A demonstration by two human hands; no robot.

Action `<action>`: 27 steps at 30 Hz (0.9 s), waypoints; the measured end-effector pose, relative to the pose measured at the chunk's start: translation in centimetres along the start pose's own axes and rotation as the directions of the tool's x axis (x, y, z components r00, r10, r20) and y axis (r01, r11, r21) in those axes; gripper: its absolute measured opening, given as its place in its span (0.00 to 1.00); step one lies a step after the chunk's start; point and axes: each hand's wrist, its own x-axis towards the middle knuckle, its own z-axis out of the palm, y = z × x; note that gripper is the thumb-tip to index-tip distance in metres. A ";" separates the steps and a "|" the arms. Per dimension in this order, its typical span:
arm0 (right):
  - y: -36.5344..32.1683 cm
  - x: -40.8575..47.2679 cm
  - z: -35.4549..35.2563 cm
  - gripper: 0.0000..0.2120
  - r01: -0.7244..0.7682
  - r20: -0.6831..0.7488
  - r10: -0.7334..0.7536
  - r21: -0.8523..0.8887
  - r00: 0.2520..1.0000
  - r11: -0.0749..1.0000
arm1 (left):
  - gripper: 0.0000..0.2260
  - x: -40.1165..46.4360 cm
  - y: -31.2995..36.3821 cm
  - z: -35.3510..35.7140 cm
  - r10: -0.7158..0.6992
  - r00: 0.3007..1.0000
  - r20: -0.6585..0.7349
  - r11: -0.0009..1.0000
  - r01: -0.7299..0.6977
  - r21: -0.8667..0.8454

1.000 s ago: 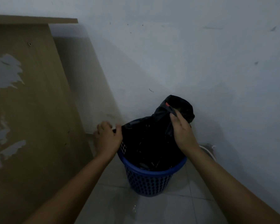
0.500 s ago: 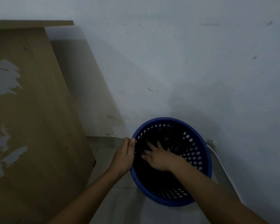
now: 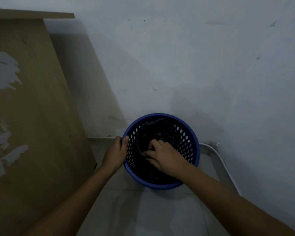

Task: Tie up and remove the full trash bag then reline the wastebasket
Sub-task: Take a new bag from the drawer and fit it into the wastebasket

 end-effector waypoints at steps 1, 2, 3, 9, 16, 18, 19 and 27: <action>-0.3 -0.2 -0.2 0.16 0.024 -0.038 -0.023 0.013 0.999 1.000 | 0.25 0.3 0.0 -0.2 0.000 1.000 0.000 0.999 0.000 0.040; -0.5 -0.3 -0.3 0.16 0.032 -0.048 -0.030 0.052 0.998 0.998 | 0.27 0.5 0.0 -0.4 0.001 1.000 0.006 0.997 -0.002 0.075; -0.7 -0.4 -0.3 0.16 0.028 -0.036 -0.024 0.104 0.999 0.994 | 0.29 0.7 -0.1 -0.5 0.020 1.000 -0.007 0.990 -0.019 0.139; -2.1 -0.4 -1.1 0.16 -0.094 0.041 0.084 0.443 0.996 0.891 | 0.25 0.1 1.6 -0.9 0.366 0.919 -0.146 0.790 -0.224 0.571; -2.4 -0.7 -2.1 0.14 -0.310 0.253 0.184 0.688 0.950 0.656 | 0.17 0.4 2.7 -0.5 0.205 0.975 0.083 0.720 -0.208 0.662; -2.0 -0.7 -2.9 0.10 -0.409 0.313 0.265 0.731 0.912 0.546 | 0.14 0.6 3.2 -0.6 0.049 0.982 0.182 0.857 -0.135 0.498; -1.5 -0.7 -3.2 0.11 -0.476 0.366 0.306 0.725 0.879 0.498 | 0.13 0.6 3.2 -0.6 -0.006 0.971 0.240 0.917 -0.090 0.388; 2.4 -0.6 -4.5 0.28 -0.800 0.505 0.636 0.493 0.583 0.341 | 0.19 -0.1 4.0 -2.7 -0.197 0.862 0.468 0.951 0.051 0.306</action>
